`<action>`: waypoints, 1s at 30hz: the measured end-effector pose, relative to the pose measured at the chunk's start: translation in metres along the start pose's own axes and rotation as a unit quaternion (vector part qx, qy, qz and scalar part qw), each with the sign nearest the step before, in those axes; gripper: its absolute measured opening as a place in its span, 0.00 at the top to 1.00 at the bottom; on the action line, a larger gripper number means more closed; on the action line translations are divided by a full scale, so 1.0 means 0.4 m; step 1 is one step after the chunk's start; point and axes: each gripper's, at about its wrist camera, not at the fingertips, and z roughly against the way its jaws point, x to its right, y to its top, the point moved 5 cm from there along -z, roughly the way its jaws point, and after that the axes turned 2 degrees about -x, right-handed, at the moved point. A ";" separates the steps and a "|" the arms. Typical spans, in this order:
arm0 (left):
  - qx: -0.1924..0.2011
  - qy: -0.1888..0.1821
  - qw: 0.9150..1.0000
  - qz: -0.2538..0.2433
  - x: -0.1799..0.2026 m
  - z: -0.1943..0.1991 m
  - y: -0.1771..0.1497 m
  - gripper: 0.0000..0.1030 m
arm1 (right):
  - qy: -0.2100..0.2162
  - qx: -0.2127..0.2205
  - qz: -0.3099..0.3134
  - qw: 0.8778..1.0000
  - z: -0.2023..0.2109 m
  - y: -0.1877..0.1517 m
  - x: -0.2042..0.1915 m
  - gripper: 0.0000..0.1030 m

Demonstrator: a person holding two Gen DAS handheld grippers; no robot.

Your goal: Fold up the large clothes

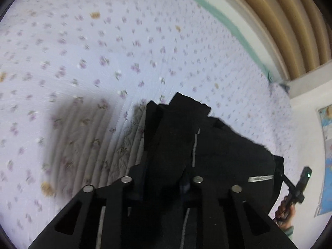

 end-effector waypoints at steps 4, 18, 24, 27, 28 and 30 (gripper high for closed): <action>0.065 -0.009 0.997 -0.037 0.084 0.103 0.042 0.88 | -0.052 0.051 0.049 0.996 0.108 0.064 -0.059 0.85; -0.022 0.082 0.996 0.033 -0.038 -0.224 0.119 0.83 | -0.055 -0.084 -0.068 0.993 -0.270 0.110 0.012 0.84; -0.008 0.080 0.997 -0.008 -0.006 -0.118 0.144 0.78 | -0.043 -0.077 -0.089 0.992 -0.187 0.136 0.023 0.73; 0.043 0.066 0.997 -0.023 0.023 0.016 0.135 0.60 | -0.034 -0.024 -0.077 0.996 -0.051 0.140 0.015 0.63; 0.066 0.062 0.995 -0.033 0.044 0.071 0.121 0.50 | -0.027 -0.012 -0.070 0.997 -0.013 0.138 0.004 0.55; 0.082 0.047 0.994 -0.060 0.085 0.132 0.095 0.44 | -0.007 0.011 -0.052 0.999 0.072 0.124 -0.033 0.47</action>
